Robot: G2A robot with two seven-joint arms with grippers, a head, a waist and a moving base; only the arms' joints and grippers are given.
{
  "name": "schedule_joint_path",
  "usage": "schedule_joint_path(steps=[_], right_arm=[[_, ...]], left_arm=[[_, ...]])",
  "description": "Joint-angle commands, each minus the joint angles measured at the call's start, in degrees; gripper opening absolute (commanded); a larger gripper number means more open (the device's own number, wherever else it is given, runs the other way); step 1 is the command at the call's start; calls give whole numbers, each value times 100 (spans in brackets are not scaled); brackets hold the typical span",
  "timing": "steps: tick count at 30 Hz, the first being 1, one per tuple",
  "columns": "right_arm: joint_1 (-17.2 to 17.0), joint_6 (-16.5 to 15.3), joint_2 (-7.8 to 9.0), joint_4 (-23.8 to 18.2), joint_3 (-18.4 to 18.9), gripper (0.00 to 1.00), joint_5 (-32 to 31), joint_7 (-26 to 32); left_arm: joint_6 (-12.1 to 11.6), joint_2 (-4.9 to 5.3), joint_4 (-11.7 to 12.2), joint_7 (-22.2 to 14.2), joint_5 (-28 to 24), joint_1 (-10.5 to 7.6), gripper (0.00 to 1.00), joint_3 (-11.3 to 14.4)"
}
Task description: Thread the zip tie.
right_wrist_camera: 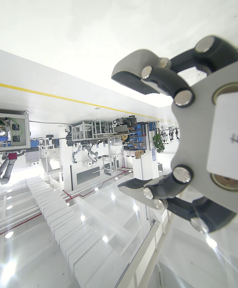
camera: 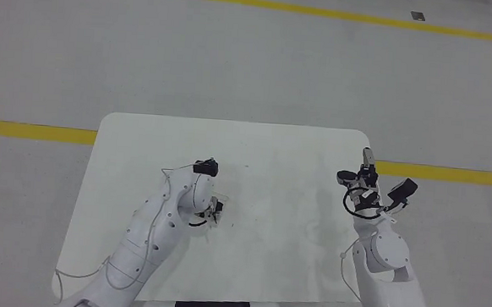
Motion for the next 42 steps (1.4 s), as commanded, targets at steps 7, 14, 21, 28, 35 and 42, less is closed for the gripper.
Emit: schedule_joint_path(steps=[7,14,21,28,35,42], right_arm=[[0,0,0,0,0,100,0,0],[0,0,0,0,0,100,0,0],[0,0,0,0,0,100,0,0],[0,0,0,0,0,100,0,0],[0,0,0,0,0,100,0,0],[0,0,0,0,0,100,0,0]], left_arm=[[0,-29,131,9,-34,-85,35,25],[0,-62,338,44,-34,-166,22,27],[0,-94,439,20,3,-204,0,4],[0,-83,80,0,117,-43,0,-24],[0,-40,-379,0,237,195,0,0],[0,-1,-682,0,312,343,0,53]])
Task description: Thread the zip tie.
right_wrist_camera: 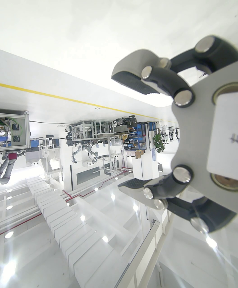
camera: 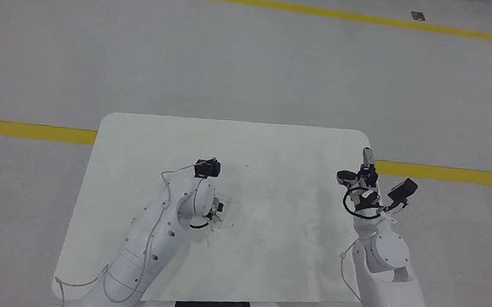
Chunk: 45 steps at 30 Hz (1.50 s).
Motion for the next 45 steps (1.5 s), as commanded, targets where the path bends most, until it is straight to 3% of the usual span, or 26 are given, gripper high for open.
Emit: schedule_joint_path(steps=[1,15,33,37,41,45], right_arm=[[0,0,0,0,0,100,0,0],[0,0,0,0,0,100,0,0],[0,0,0,0,0,100,0,0],[0,0,0,0,0,100,0,0],[0,0,0,0,0,100,0,0],[0,0,0,0,0,100,0,0]], left_arm=[[0,10,-62,0,14,31,0,16],[0,82,-405,0,84,208,0,65],[0,128,-462,0,53,235,6,54],[0,135,-464,0,41,232,1,45],[0,141,-491,0,41,237,7,44],[0,147,-494,0,36,232,0,39]])
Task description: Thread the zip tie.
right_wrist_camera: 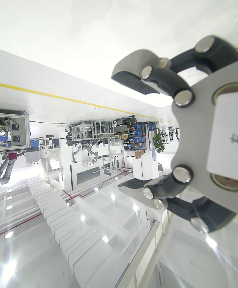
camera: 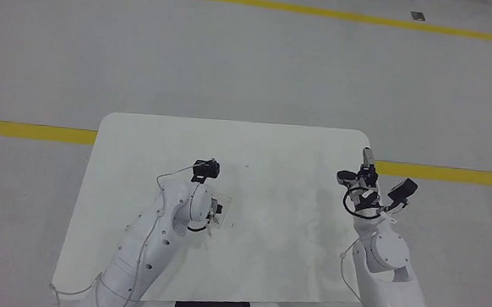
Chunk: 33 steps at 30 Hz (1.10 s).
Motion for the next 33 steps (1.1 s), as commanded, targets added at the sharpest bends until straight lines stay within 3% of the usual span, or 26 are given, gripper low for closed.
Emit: schedule_joint_path(steps=[1,13,15,18,26,33], right_arm=[[0,0,0,0,0,100,0,0],[0,0,0,0,0,100,0,0],[0,0,0,0,0,100,0,0],[0,0,0,0,0,100,0,0],[0,0,0,0,0,100,0,0],[0,0,0,0,0,100,0,0]], left_arm=[[0,3,14,0,-6,-9,0,-6],[0,1,103,0,-5,-51,1,-28],[0,-8,163,0,-22,-69,15,-32],[0,-29,290,0,-74,-126,20,-31],[0,-96,655,0,-160,-288,14,-19],[0,-130,781,0,-184,-356,10,-26]])
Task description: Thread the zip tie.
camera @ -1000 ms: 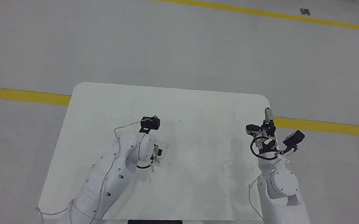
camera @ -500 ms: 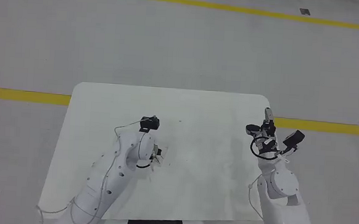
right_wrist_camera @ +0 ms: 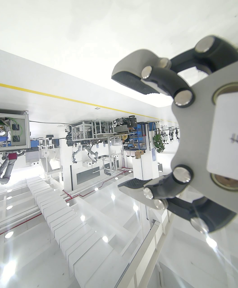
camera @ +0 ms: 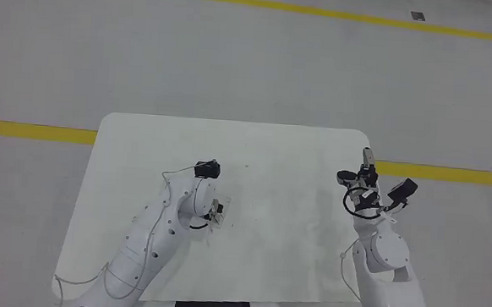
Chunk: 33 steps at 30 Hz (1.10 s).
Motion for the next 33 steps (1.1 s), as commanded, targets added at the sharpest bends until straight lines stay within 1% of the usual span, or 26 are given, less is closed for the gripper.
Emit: schedule_joint_path(steps=[1,10,14,21,26,31,33], right_arm=[[0,0,0,0,0,100,0,0],[0,0,0,0,0,100,0,0],[0,0,0,0,0,100,0,0],[0,0,0,0,0,100,0,0],[0,0,0,0,0,100,0,0],[0,0,0,0,0,100,0,0],[0,0,0,0,0,100,0,0]], left_arm=[[0,-9,24,0,-5,-13,10,-6],[0,-44,127,0,5,-28,10,-27],[0,-58,175,0,-9,-43,11,-20],[0,-76,270,0,-16,-86,16,-12],[0,-91,351,19,-23,-114,16,2],[0,-110,456,38,-29,-153,12,25],[0,-116,481,42,-26,-163,7,28]])
